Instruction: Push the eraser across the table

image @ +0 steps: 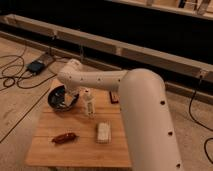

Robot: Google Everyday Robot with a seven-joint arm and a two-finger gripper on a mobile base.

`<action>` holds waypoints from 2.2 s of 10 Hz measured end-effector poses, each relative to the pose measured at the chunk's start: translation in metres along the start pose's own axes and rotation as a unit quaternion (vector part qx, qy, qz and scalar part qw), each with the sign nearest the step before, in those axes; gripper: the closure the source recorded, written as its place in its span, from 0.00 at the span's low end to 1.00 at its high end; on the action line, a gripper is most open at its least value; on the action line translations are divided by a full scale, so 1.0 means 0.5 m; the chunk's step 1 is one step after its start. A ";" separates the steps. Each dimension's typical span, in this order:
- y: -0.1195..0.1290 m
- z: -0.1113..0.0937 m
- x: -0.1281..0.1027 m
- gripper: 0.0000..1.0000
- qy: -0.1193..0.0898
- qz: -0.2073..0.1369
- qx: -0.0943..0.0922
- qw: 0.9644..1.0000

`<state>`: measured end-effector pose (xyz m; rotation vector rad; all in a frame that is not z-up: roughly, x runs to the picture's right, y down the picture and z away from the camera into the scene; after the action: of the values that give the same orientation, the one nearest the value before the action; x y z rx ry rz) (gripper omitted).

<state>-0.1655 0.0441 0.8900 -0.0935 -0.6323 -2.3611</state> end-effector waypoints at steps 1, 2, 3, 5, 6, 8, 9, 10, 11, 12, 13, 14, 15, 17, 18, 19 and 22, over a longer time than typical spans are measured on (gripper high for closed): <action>0.031 0.002 -0.003 0.20 0.002 0.005 -0.003 1.000; 0.054 0.005 -0.004 0.20 0.004 0.009 -0.006 1.000; 0.081 0.008 -0.002 0.20 0.008 0.016 -0.009 1.000; 0.129 0.021 0.002 0.20 0.010 0.028 -0.015 0.999; 0.164 0.032 -0.005 0.20 0.006 0.037 -0.021 0.999; 0.216 0.049 -0.022 0.20 -0.001 0.052 -0.028 0.998; 0.242 0.058 -0.035 0.20 -0.005 0.061 -0.032 0.998; 0.276 0.070 -0.055 0.20 -0.008 0.074 -0.034 0.997; 0.301 0.082 -0.071 0.20 -0.008 0.086 -0.035 0.996; 0.319 0.093 -0.084 0.20 -0.007 0.096 -0.033 0.995; 0.339 0.107 -0.100 0.20 -0.005 0.108 -0.030 0.994; 0.359 0.123 -0.117 0.20 -0.002 0.122 -0.025 0.992; 0.372 0.135 -0.129 0.20 0.003 0.134 -0.018 0.991; 0.399 0.156 -0.151 0.20 0.018 0.162 0.000 0.987; 0.407 0.161 -0.157 0.20 0.023 0.172 0.007 0.985; 0.414 0.165 -0.164 0.20 0.027 0.184 0.016 0.982; 0.417 0.158 -0.165 0.20 0.036 0.195 0.037 0.979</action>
<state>0.0224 -0.0047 1.0274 -0.0898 -0.6053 -1.9514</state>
